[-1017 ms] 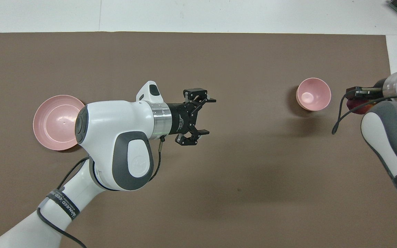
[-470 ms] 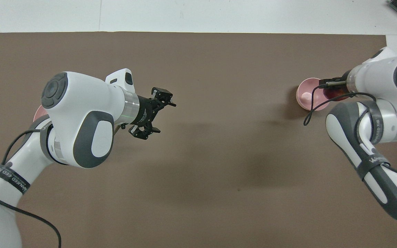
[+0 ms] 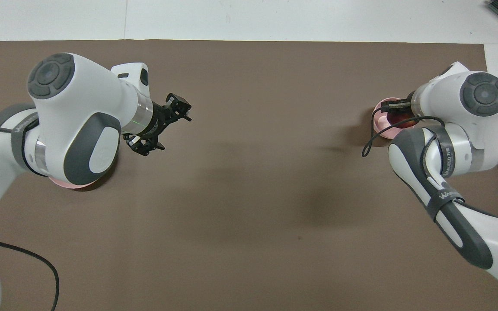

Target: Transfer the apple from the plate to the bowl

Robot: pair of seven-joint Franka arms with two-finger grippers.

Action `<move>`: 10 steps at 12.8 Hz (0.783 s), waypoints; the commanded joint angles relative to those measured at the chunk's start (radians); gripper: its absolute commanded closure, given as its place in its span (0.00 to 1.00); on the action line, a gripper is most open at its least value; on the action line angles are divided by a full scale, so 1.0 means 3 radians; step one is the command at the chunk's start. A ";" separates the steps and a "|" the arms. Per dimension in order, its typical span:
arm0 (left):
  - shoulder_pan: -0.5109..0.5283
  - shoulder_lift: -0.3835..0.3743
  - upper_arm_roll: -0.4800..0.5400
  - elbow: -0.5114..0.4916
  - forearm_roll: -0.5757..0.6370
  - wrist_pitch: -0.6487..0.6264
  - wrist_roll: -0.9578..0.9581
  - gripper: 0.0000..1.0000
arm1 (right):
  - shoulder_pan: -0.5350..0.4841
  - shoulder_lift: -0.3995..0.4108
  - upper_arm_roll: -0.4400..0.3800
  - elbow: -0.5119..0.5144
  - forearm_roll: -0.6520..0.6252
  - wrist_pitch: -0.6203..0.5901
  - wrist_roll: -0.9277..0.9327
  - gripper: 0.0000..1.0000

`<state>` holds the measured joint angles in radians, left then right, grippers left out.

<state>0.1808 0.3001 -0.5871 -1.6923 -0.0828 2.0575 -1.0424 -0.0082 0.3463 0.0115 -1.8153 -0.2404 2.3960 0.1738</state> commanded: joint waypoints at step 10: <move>0.0405 -0.0177 0.0151 0.0431 0.0465 -0.0743 0.1944 0.00 | -0.0075 0.0216 0.0013 0.0017 -0.0078 0.0282 0.0106 0.36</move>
<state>0.2982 0.2828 -0.5587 -1.5606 0.0287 1.8733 -0.5525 -0.0192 0.4058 0.0060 -1.8148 -0.2512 2.4767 0.1749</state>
